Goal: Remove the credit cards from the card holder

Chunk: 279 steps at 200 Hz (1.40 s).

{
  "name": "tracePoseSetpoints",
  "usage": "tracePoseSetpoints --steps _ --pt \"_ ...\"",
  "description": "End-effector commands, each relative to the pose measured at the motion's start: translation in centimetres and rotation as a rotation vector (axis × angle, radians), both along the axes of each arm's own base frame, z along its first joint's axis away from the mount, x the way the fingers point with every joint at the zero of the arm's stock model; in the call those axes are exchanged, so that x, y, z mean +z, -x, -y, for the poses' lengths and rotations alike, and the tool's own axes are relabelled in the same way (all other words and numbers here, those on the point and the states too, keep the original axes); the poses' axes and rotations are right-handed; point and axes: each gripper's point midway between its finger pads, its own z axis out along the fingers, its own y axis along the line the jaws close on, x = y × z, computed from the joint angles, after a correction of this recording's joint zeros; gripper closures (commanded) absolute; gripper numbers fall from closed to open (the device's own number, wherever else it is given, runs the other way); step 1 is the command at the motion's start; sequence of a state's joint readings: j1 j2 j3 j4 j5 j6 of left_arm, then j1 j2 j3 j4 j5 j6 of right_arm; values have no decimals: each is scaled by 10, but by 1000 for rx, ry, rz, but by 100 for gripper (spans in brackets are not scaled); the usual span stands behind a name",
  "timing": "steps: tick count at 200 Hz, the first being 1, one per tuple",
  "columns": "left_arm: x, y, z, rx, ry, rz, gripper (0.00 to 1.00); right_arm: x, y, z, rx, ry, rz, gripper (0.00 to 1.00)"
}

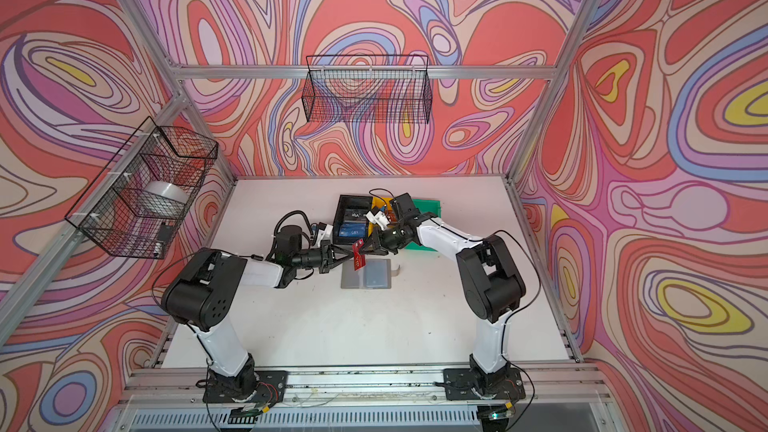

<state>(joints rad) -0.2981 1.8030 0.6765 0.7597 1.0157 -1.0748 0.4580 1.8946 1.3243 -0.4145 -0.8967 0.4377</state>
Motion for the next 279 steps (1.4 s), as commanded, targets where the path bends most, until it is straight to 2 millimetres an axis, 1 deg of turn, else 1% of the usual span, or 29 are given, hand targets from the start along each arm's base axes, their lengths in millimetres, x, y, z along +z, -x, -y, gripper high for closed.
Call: tracePoseSetpoints --steps 1,29,41,55,81,100,123,125,144,159,176,194,200,224,246,260,279 --pt "5 8 9 -54 25 15 100 9 0 -12 39 -43 46 100" --pt "5 10 9 -61 23 15 100 9 5 -9 60 -23 45 100" --pt "5 11 8 -64 21 15 100 10 5 -4 67 3 53 100" --pt "4 11 8 -60 17 16 100 13 2 6 71 44 67 100" --pt "4 11 6 -56 7 17 100 24 -10 30 76 147 125 100" --pt "5 11 6 -60 -5 16 100 23 -21 51 103 303 187 100" --pt "3 12 4 -62 -31 16 98 17 -32 78 187 524 248 100" --pt "3 12 4 -62 -34 16 97 20 -35 80 194 539 268 100" --pt "1 12 3 -61 -57 12 96 24 -48 94 283 647 360 100" --pt "-1 13 2 -62 -78 8 95 36 -60 97 322 681 456 100" --pt "-3 14 0 -60 -102 6 94 51 -75 96 347 695 570 100" --pt "-4 14 -2 -56 -125 4 91 61 -87 91 393 691 675 100" --pt "-4 14 -2 -56 -132 4 91 61 -88 89 417 686 698 100" --pt "-5 14 -3 -53 -146 3 91 55 -97 90 486 719 727 100" --pt "-2 13 -2 -55 -133 6 91 40 -105 96 515 775 691 100" --pt "-3 13 -2 -55 -132 2 91 33 -108 95 540 784 699 100" --pt "-5 13 -3 -54 -136 1 91 28 -110 90 570 777 716 100"
